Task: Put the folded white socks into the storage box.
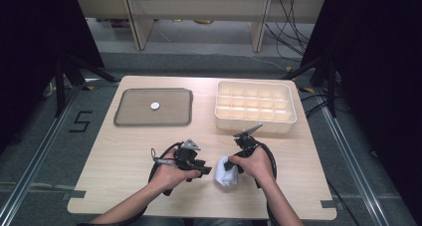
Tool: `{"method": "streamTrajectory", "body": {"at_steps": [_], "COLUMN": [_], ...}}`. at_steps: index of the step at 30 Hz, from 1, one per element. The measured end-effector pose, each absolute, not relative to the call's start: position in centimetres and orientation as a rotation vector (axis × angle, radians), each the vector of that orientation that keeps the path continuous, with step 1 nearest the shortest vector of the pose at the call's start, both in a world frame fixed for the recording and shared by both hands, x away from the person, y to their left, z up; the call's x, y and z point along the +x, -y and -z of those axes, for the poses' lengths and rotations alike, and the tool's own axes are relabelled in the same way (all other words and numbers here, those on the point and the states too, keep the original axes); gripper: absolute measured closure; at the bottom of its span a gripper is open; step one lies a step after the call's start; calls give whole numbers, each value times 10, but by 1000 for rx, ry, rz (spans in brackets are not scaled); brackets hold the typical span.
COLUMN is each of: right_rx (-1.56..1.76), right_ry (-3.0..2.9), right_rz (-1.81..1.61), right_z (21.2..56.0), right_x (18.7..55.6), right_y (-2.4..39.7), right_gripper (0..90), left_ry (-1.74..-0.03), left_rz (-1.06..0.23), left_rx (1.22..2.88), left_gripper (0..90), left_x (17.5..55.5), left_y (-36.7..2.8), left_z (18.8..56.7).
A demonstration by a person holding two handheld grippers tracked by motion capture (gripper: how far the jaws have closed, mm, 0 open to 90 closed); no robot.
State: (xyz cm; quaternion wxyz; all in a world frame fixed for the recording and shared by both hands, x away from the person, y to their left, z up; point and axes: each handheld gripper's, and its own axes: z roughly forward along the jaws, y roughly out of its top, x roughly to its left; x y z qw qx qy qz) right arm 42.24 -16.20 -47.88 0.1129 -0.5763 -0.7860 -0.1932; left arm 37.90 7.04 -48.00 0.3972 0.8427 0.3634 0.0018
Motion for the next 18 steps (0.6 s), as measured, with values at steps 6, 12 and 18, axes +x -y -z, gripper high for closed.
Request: {"method": "streamTrajectory", "body": {"at_steps": [6, 12, 18], "right_rx": [-1674, -1627, -1602], "right_ry": [2293, 2312, 2318], "right_rz": [590, 638, 677], "right_z": [481, 485, 486], "right_x": [423, 425, 424], "right_y": [164, 167, 169], "right_gripper": [550, 586, 614], "left_ry": [-940, -977, -999], "left_rz": [-37, -74, -90], "left_rx": [2128, 2122, 2115], "left_gripper": [600, 594, 589], "left_x": [385, 390, 392], "left_y": [-89, -105, -121], "left_z": [476, 475, 474]}}
